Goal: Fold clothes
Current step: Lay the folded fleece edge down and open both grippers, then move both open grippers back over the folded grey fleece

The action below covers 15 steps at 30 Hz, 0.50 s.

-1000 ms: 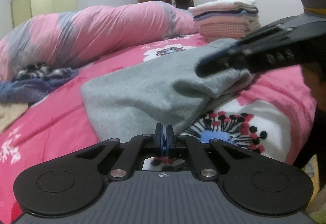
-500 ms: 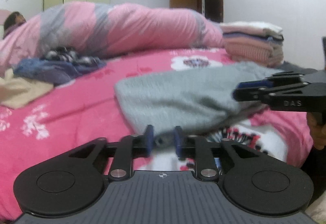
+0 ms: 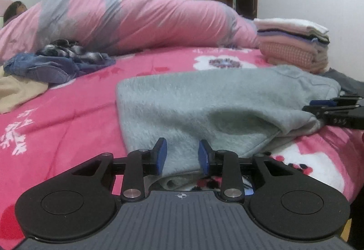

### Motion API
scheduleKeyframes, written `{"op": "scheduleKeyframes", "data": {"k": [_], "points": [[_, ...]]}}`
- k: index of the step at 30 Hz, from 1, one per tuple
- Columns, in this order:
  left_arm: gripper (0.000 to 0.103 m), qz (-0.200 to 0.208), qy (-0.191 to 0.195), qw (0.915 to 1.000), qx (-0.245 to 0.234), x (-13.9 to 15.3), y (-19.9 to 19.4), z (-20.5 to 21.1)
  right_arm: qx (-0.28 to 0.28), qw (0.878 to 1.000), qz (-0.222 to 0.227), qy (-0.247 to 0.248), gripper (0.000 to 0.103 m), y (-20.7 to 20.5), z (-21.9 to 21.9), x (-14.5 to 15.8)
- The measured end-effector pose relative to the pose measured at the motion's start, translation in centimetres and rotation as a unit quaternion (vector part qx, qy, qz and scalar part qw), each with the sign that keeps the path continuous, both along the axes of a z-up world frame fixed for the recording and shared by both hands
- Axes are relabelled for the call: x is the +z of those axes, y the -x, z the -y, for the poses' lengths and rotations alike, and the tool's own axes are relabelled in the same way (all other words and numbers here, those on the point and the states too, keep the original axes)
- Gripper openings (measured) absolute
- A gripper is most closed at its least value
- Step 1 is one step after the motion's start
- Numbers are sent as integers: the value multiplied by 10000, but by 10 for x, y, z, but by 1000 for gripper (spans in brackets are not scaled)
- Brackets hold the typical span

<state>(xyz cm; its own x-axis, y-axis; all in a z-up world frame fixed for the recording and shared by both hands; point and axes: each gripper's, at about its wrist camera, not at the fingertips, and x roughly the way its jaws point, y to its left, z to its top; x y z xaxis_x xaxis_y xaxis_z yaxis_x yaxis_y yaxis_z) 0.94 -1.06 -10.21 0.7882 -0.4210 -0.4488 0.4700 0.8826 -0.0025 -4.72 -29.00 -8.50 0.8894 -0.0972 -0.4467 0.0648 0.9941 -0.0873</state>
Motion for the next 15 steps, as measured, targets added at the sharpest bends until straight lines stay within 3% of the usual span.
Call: {"op": "scheduleKeyframes", "data": {"k": [3, 6, 8, 10, 11, 12, 15], "points": [[35, -28, -33, 10000, -3, 1, 0, -4, -310, 9995, -42, 90, 23, -2, 12, 5], [36, -92, 48, 9999, 24, 1, -2, -6, -481, 9983, 196, -274, 24, -6, 29, 23], [37, -80, 22, 10000, 30, 1, -2, -5, -678, 9973, 294, -45, 25, -9, 40, 25], [38, -52, 1, 10000, 30, 0, -3, -3, -1128, 9934, 6, 200, 23, -20, 61, 11], [38, -40, 0, 10000, 31, -1, -3, -3, -1171, 9930, -174, 63, 20, -26, 77, -4], [38, -27, -5, 10000, 35, -1, -3, -3, -1098, 9938, -24, -140, 20, -23, 85, -13], [39, -4, -43, 10000, 55, -2, -3, -2, -1090, 9933, -141, 351, 21, -28, 72, -9]]}}
